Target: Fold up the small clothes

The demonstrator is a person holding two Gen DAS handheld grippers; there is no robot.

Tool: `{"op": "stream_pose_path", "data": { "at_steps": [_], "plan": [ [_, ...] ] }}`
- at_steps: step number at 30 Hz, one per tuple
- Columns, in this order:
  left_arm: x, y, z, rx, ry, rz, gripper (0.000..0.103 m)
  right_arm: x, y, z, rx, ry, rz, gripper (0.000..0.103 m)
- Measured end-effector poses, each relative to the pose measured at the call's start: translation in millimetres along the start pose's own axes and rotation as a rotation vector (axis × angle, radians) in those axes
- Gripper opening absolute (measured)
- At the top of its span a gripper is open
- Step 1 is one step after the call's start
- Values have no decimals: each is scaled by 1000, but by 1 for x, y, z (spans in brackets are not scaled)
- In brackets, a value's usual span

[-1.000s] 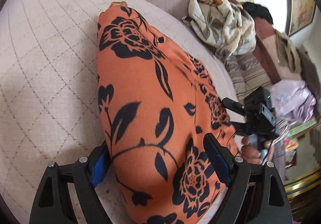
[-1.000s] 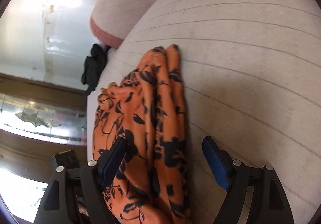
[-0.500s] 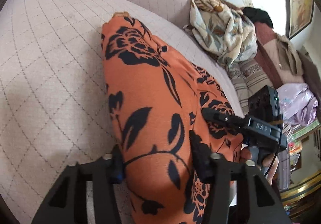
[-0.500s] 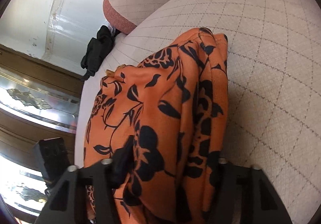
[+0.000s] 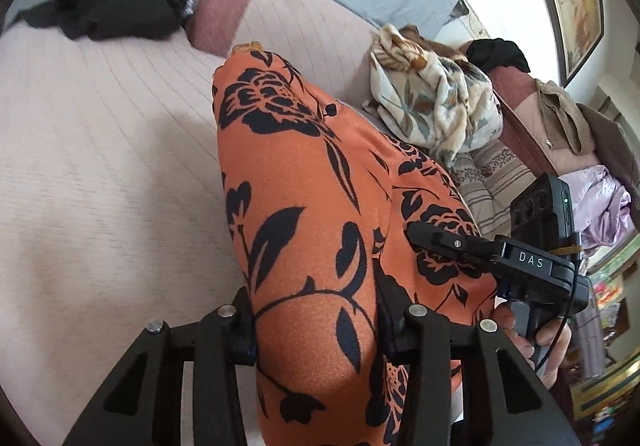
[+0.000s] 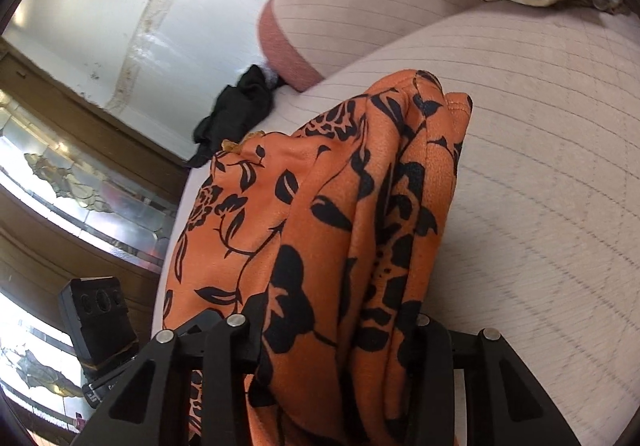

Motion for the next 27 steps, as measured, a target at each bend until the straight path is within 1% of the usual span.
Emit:
{"op": "stream_pose_path", "data": {
  "at_steps": [3, 6, 10, 12, 15, 20, 27],
  "plan": [
    [1, -14, -13, -30, -2, 15, 44, 7, 11, -17, -18, -6, -6, 43],
    [6, -27, -24, -43, 6, 17, 44, 17, 20, -33, -28, -19, -9, 43],
    [14, -38, -31, -75, 27, 22, 45, 33, 28, -47, -40, -32, -23, 43],
    [19, -43, -35, -105, 34, 24, 45, 41, 36, -54, -40, -41, -36, 43],
    [24, -48, -38, -144, 51, 22, 45, 51, 40, -58, -40, -45, -49, 43],
    [35, -52, -40, -178, 75, 11, 45, 68, 43, -58, -37, -34, -64, 43],
    [52, -55, -47, -214, 94, -2, 45, 81, 50, -59, -23, -34, -83, 43]
  ]
}}
Point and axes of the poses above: each gripper's, at about its wrist camera, not at the fingertips, and y roughly the way its jaws point, z to its right, x to its underside, the point moved 9 cm from there along y, roughly the way its jaws point, and after that the axes turned 14 degrees about -x, right-handed, at the moved point
